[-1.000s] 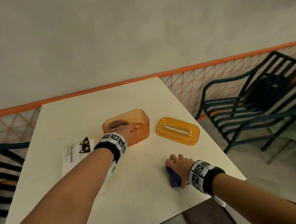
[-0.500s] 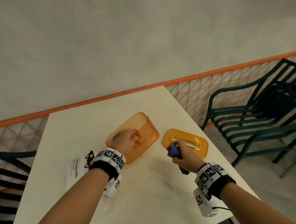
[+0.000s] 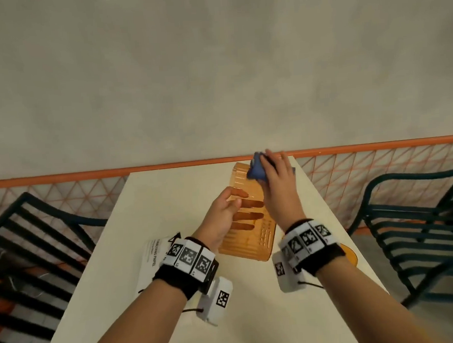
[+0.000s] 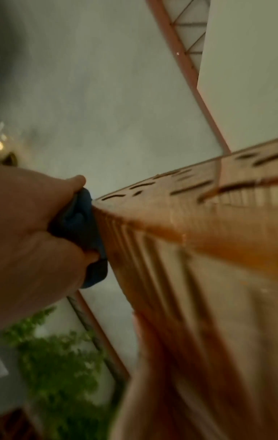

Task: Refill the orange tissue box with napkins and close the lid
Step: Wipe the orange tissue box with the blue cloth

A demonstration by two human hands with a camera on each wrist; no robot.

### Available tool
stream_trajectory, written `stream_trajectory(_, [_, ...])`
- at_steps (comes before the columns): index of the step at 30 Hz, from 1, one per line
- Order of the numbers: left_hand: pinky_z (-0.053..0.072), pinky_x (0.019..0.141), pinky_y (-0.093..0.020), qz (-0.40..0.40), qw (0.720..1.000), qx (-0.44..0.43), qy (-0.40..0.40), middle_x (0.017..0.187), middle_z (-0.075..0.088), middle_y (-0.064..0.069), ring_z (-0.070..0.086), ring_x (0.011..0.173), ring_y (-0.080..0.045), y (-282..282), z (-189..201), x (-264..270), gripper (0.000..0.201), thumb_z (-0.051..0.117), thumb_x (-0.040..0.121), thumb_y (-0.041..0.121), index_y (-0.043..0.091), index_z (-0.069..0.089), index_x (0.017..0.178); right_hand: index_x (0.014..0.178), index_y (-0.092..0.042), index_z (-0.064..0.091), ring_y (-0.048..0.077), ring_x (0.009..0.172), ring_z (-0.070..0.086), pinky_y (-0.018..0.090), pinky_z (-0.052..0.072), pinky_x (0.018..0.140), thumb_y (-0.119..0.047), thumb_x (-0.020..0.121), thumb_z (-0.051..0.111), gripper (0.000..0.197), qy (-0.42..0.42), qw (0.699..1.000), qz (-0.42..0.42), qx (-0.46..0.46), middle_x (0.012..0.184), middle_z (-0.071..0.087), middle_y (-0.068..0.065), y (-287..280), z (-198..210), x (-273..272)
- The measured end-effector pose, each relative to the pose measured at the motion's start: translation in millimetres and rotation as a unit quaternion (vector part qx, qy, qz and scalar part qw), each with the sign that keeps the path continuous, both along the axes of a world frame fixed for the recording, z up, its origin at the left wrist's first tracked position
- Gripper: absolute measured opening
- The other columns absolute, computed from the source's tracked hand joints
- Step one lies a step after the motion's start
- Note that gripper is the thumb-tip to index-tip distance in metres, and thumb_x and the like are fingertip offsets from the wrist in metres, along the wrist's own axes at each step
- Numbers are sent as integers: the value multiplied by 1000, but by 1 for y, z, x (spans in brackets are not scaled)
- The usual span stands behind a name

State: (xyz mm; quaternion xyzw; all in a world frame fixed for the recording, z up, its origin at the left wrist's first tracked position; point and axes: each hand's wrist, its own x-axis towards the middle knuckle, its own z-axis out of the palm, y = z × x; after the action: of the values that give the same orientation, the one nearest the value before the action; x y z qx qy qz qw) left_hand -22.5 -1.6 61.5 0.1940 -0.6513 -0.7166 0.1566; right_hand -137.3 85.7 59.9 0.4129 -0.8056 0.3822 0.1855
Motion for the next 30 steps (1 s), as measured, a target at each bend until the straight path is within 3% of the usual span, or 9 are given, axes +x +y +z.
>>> stream_trajectory(3, [56, 68, -34, -2, 999, 17, 28, 102, 69, -14, 68, 89, -33, 3, 5, 1, 19, 36, 101, 12, 17, 54, 100, 138, -5, 43, 38, 141, 23, 58, 29, 111, 5, 86, 56, 54, 25, 999, 9, -19, 146, 41, 13, 2, 9, 5])
stream_trajectory(9, [52, 67, -30, 13, 1000, 5, 23, 98, 65, -9, 63, 83, -20, 4, 0, 4, 25, 37, 101, 13, 24, 58, 93, 137, -12, 38, 34, 136, 27, 50, 30, 105, 4, 60, 82, 90, 148, 982, 75, 89, 142, 47, 10, 45, -43, 49])
stream_trajectory(12, [55, 76, -43, -4, 998, 44, 35, 101, 66, -13, 66, 85, -25, 11, 4, 3, 20, 37, 100, 13, 20, 56, 99, 136, -6, 45, 38, 138, 28, 50, 27, 110, 12, 72, 70, 71, 70, 995, 57, 39, 143, 45, 13, 37, -13, 29])
stream_trajectory(15, [55, 78, -42, -14, 997, 50, 58, 103, 66, -13, 67, 86, -25, 14, 16, -1, 20, 37, 100, 12, 20, 56, 104, 138, -5, 43, 34, 142, 20, 39, 14, 115, 12, 82, 57, 60, 21, 999, 35, -14, 148, 38, 12, 29, 14, 16])
stream_trajectory(19, [52, 66, -31, 13, 996, 53, 76, 99, 67, -9, 65, 85, -22, 12, 19, -2, 25, 38, 100, 11, 23, 59, 94, 137, -8, 44, 34, 140, 23, 50, 24, 112, 8, 76, 67, 67, 97, 994, 47, 35, 146, 41, 11, 43, -11, 40])
stream_trajectory(23, [54, 74, -32, -3, 995, 63, 75, 108, 66, -9, 64, 94, -22, 18, 10, 5, 27, 36, 101, 11, 25, 58, 103, 138, -13, 41, 28, 140, 20, 45, 25, 111, 7, 72, 74, 76, 106, 990, 81, 42, 148, 36, 10, 58, -27, 45])
stream_trajectory(25, [56, 76, -35, -39, 993, 77, 80, 115, 64, -14, 65, 99, -28, 22, 4, 11, 27, 36, 100, 11, 25, 53, 117, 139, -14, 41, 25, 142, 20, 37, 24, 115, 8, 80, 64, 67, 9, 997, 55, -45, 152, 26, 10, 55, -12, 36])
stream_trajectory(27, [57, 74, -35, -86, 987, 106, 85, 120, 64, -15, 65, 103, -31, 22, 0, 17, 37, 37, 100, 11, 33, 43, 129, 139, -13, 42, 19, 140, 25, 17, 26, 114, 7, 86, 57, 59, -74, 990, 68, -95, 152, 24, 8, 55, 5, 29])
stream_trajectory(30, [57, 76, -40, -124, 962, 209, 121, 120, 64, -13, 66, 102, -30, 20, -2, 23, 51, 38, 94, -7, 32, 48, 124, 138, -13, 43, 7, 133, 27, -6, 17, 102, 3, 86, 57, 56, -55, 989, 110, -77, 147, 30, 10, 60, 8, 31])
